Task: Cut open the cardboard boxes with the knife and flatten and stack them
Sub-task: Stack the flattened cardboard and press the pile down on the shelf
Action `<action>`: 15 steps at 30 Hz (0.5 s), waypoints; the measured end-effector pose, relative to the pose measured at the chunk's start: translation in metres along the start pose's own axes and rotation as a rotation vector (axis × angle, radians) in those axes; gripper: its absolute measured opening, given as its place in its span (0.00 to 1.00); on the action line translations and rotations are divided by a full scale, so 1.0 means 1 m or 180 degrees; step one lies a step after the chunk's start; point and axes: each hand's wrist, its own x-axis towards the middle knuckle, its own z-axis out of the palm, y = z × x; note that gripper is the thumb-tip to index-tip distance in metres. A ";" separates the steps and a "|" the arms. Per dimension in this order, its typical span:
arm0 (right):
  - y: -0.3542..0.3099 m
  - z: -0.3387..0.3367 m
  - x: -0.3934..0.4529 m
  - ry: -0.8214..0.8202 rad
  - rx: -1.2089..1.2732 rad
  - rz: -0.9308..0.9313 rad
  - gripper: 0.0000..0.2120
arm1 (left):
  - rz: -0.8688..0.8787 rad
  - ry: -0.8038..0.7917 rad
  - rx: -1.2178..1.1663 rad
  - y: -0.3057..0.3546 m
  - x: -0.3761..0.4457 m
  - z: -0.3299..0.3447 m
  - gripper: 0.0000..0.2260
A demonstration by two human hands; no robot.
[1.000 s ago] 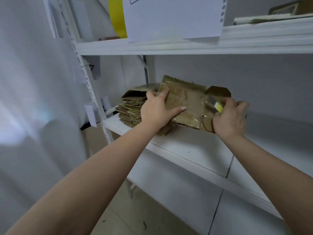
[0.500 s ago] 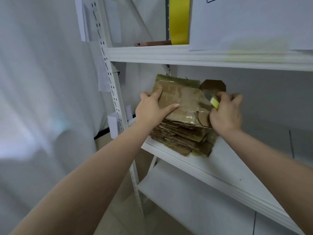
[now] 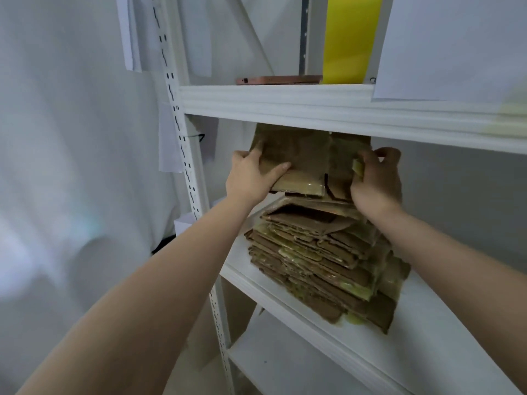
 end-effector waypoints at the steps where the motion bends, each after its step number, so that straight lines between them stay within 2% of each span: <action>1: 0.002 0.002 0.004 -0.0013 -0.0003 0.0036 0.19 | 0.0018 -0.0039 -0.0028 -0.001 0.006 0.005 0.36; 5: 0.015 0.010 0.014 -0.0038 -0.0046 0.0259 0.19 | 0.0081 -0.0251 -0.0113 -0.001 0.024 0.024 0.37; 11: 0.033 0.032 -0.002 -0.0667 -0.1067 0.0981 0.21 | -0.0457 -0.1767 -0.0120 -0.028 0.032 0.060 0.42; 13: 0.040 0.039 -0.009 -0.0689 -0.1173 0.1173 0.21 | -0.0505 -0.1945 -0.0277 -0.035 0.027 0.068 0.42; 15: 0.046 0.045 -0.013 -0.0751 -0.0899 0.1337 0.21 | -0.0553 -0.2063 -0.0630 -0.038 0.022 0.072 0.41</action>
